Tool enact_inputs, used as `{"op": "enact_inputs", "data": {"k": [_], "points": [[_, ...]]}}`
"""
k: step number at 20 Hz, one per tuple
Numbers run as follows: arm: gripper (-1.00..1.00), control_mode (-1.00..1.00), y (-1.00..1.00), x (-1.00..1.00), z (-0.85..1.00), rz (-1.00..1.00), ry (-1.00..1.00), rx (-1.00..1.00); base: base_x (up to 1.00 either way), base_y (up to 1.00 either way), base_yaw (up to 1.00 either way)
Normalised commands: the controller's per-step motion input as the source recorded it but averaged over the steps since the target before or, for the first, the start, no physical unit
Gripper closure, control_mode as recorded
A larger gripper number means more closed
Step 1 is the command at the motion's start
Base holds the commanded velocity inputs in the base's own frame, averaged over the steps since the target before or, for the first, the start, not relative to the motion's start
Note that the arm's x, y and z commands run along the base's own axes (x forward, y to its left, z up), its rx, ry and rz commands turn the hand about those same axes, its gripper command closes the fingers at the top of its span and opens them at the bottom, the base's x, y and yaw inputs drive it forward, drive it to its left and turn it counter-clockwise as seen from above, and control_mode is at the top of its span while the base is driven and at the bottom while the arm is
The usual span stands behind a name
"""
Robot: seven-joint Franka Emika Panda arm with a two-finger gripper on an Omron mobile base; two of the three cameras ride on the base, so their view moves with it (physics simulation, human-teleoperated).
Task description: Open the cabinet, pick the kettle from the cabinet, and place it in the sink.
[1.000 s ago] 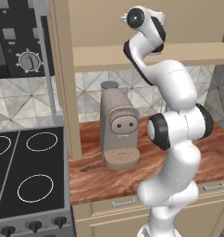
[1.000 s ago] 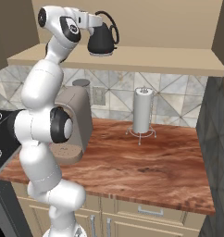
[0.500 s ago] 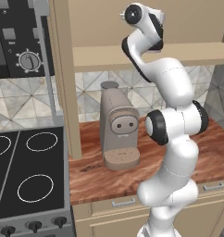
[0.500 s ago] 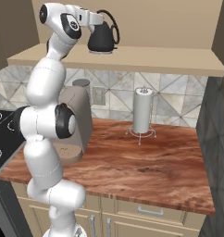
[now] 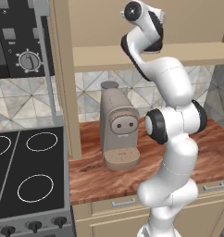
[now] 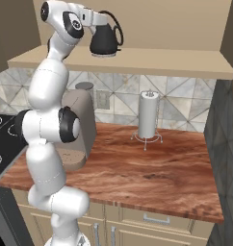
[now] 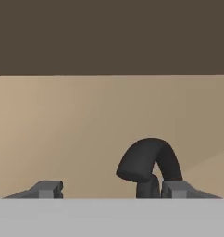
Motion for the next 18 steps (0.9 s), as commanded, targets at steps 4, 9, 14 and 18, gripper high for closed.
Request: {"op": "enact_inputs", "data": {"k": [4,9,14,18], "points": [[1.00,-1.00,-0.06,0.00,-0.01,-0.02,0.00,0.05,0.00,0.00,0.00],[1.00,-1.00,-0.04,0.00,-0.02,-0.01,0.00,0.06,0.00,0.00,0.00],[1.00,-1.00,0.00,-0.04,-0.02,0.00,0.00,0.07,0.00,0.00,0.00],[1.00,-1.00,0.01,-0.13,-0.05,0.00,0.00,0.06,0.00,0.00,0.00]]}}
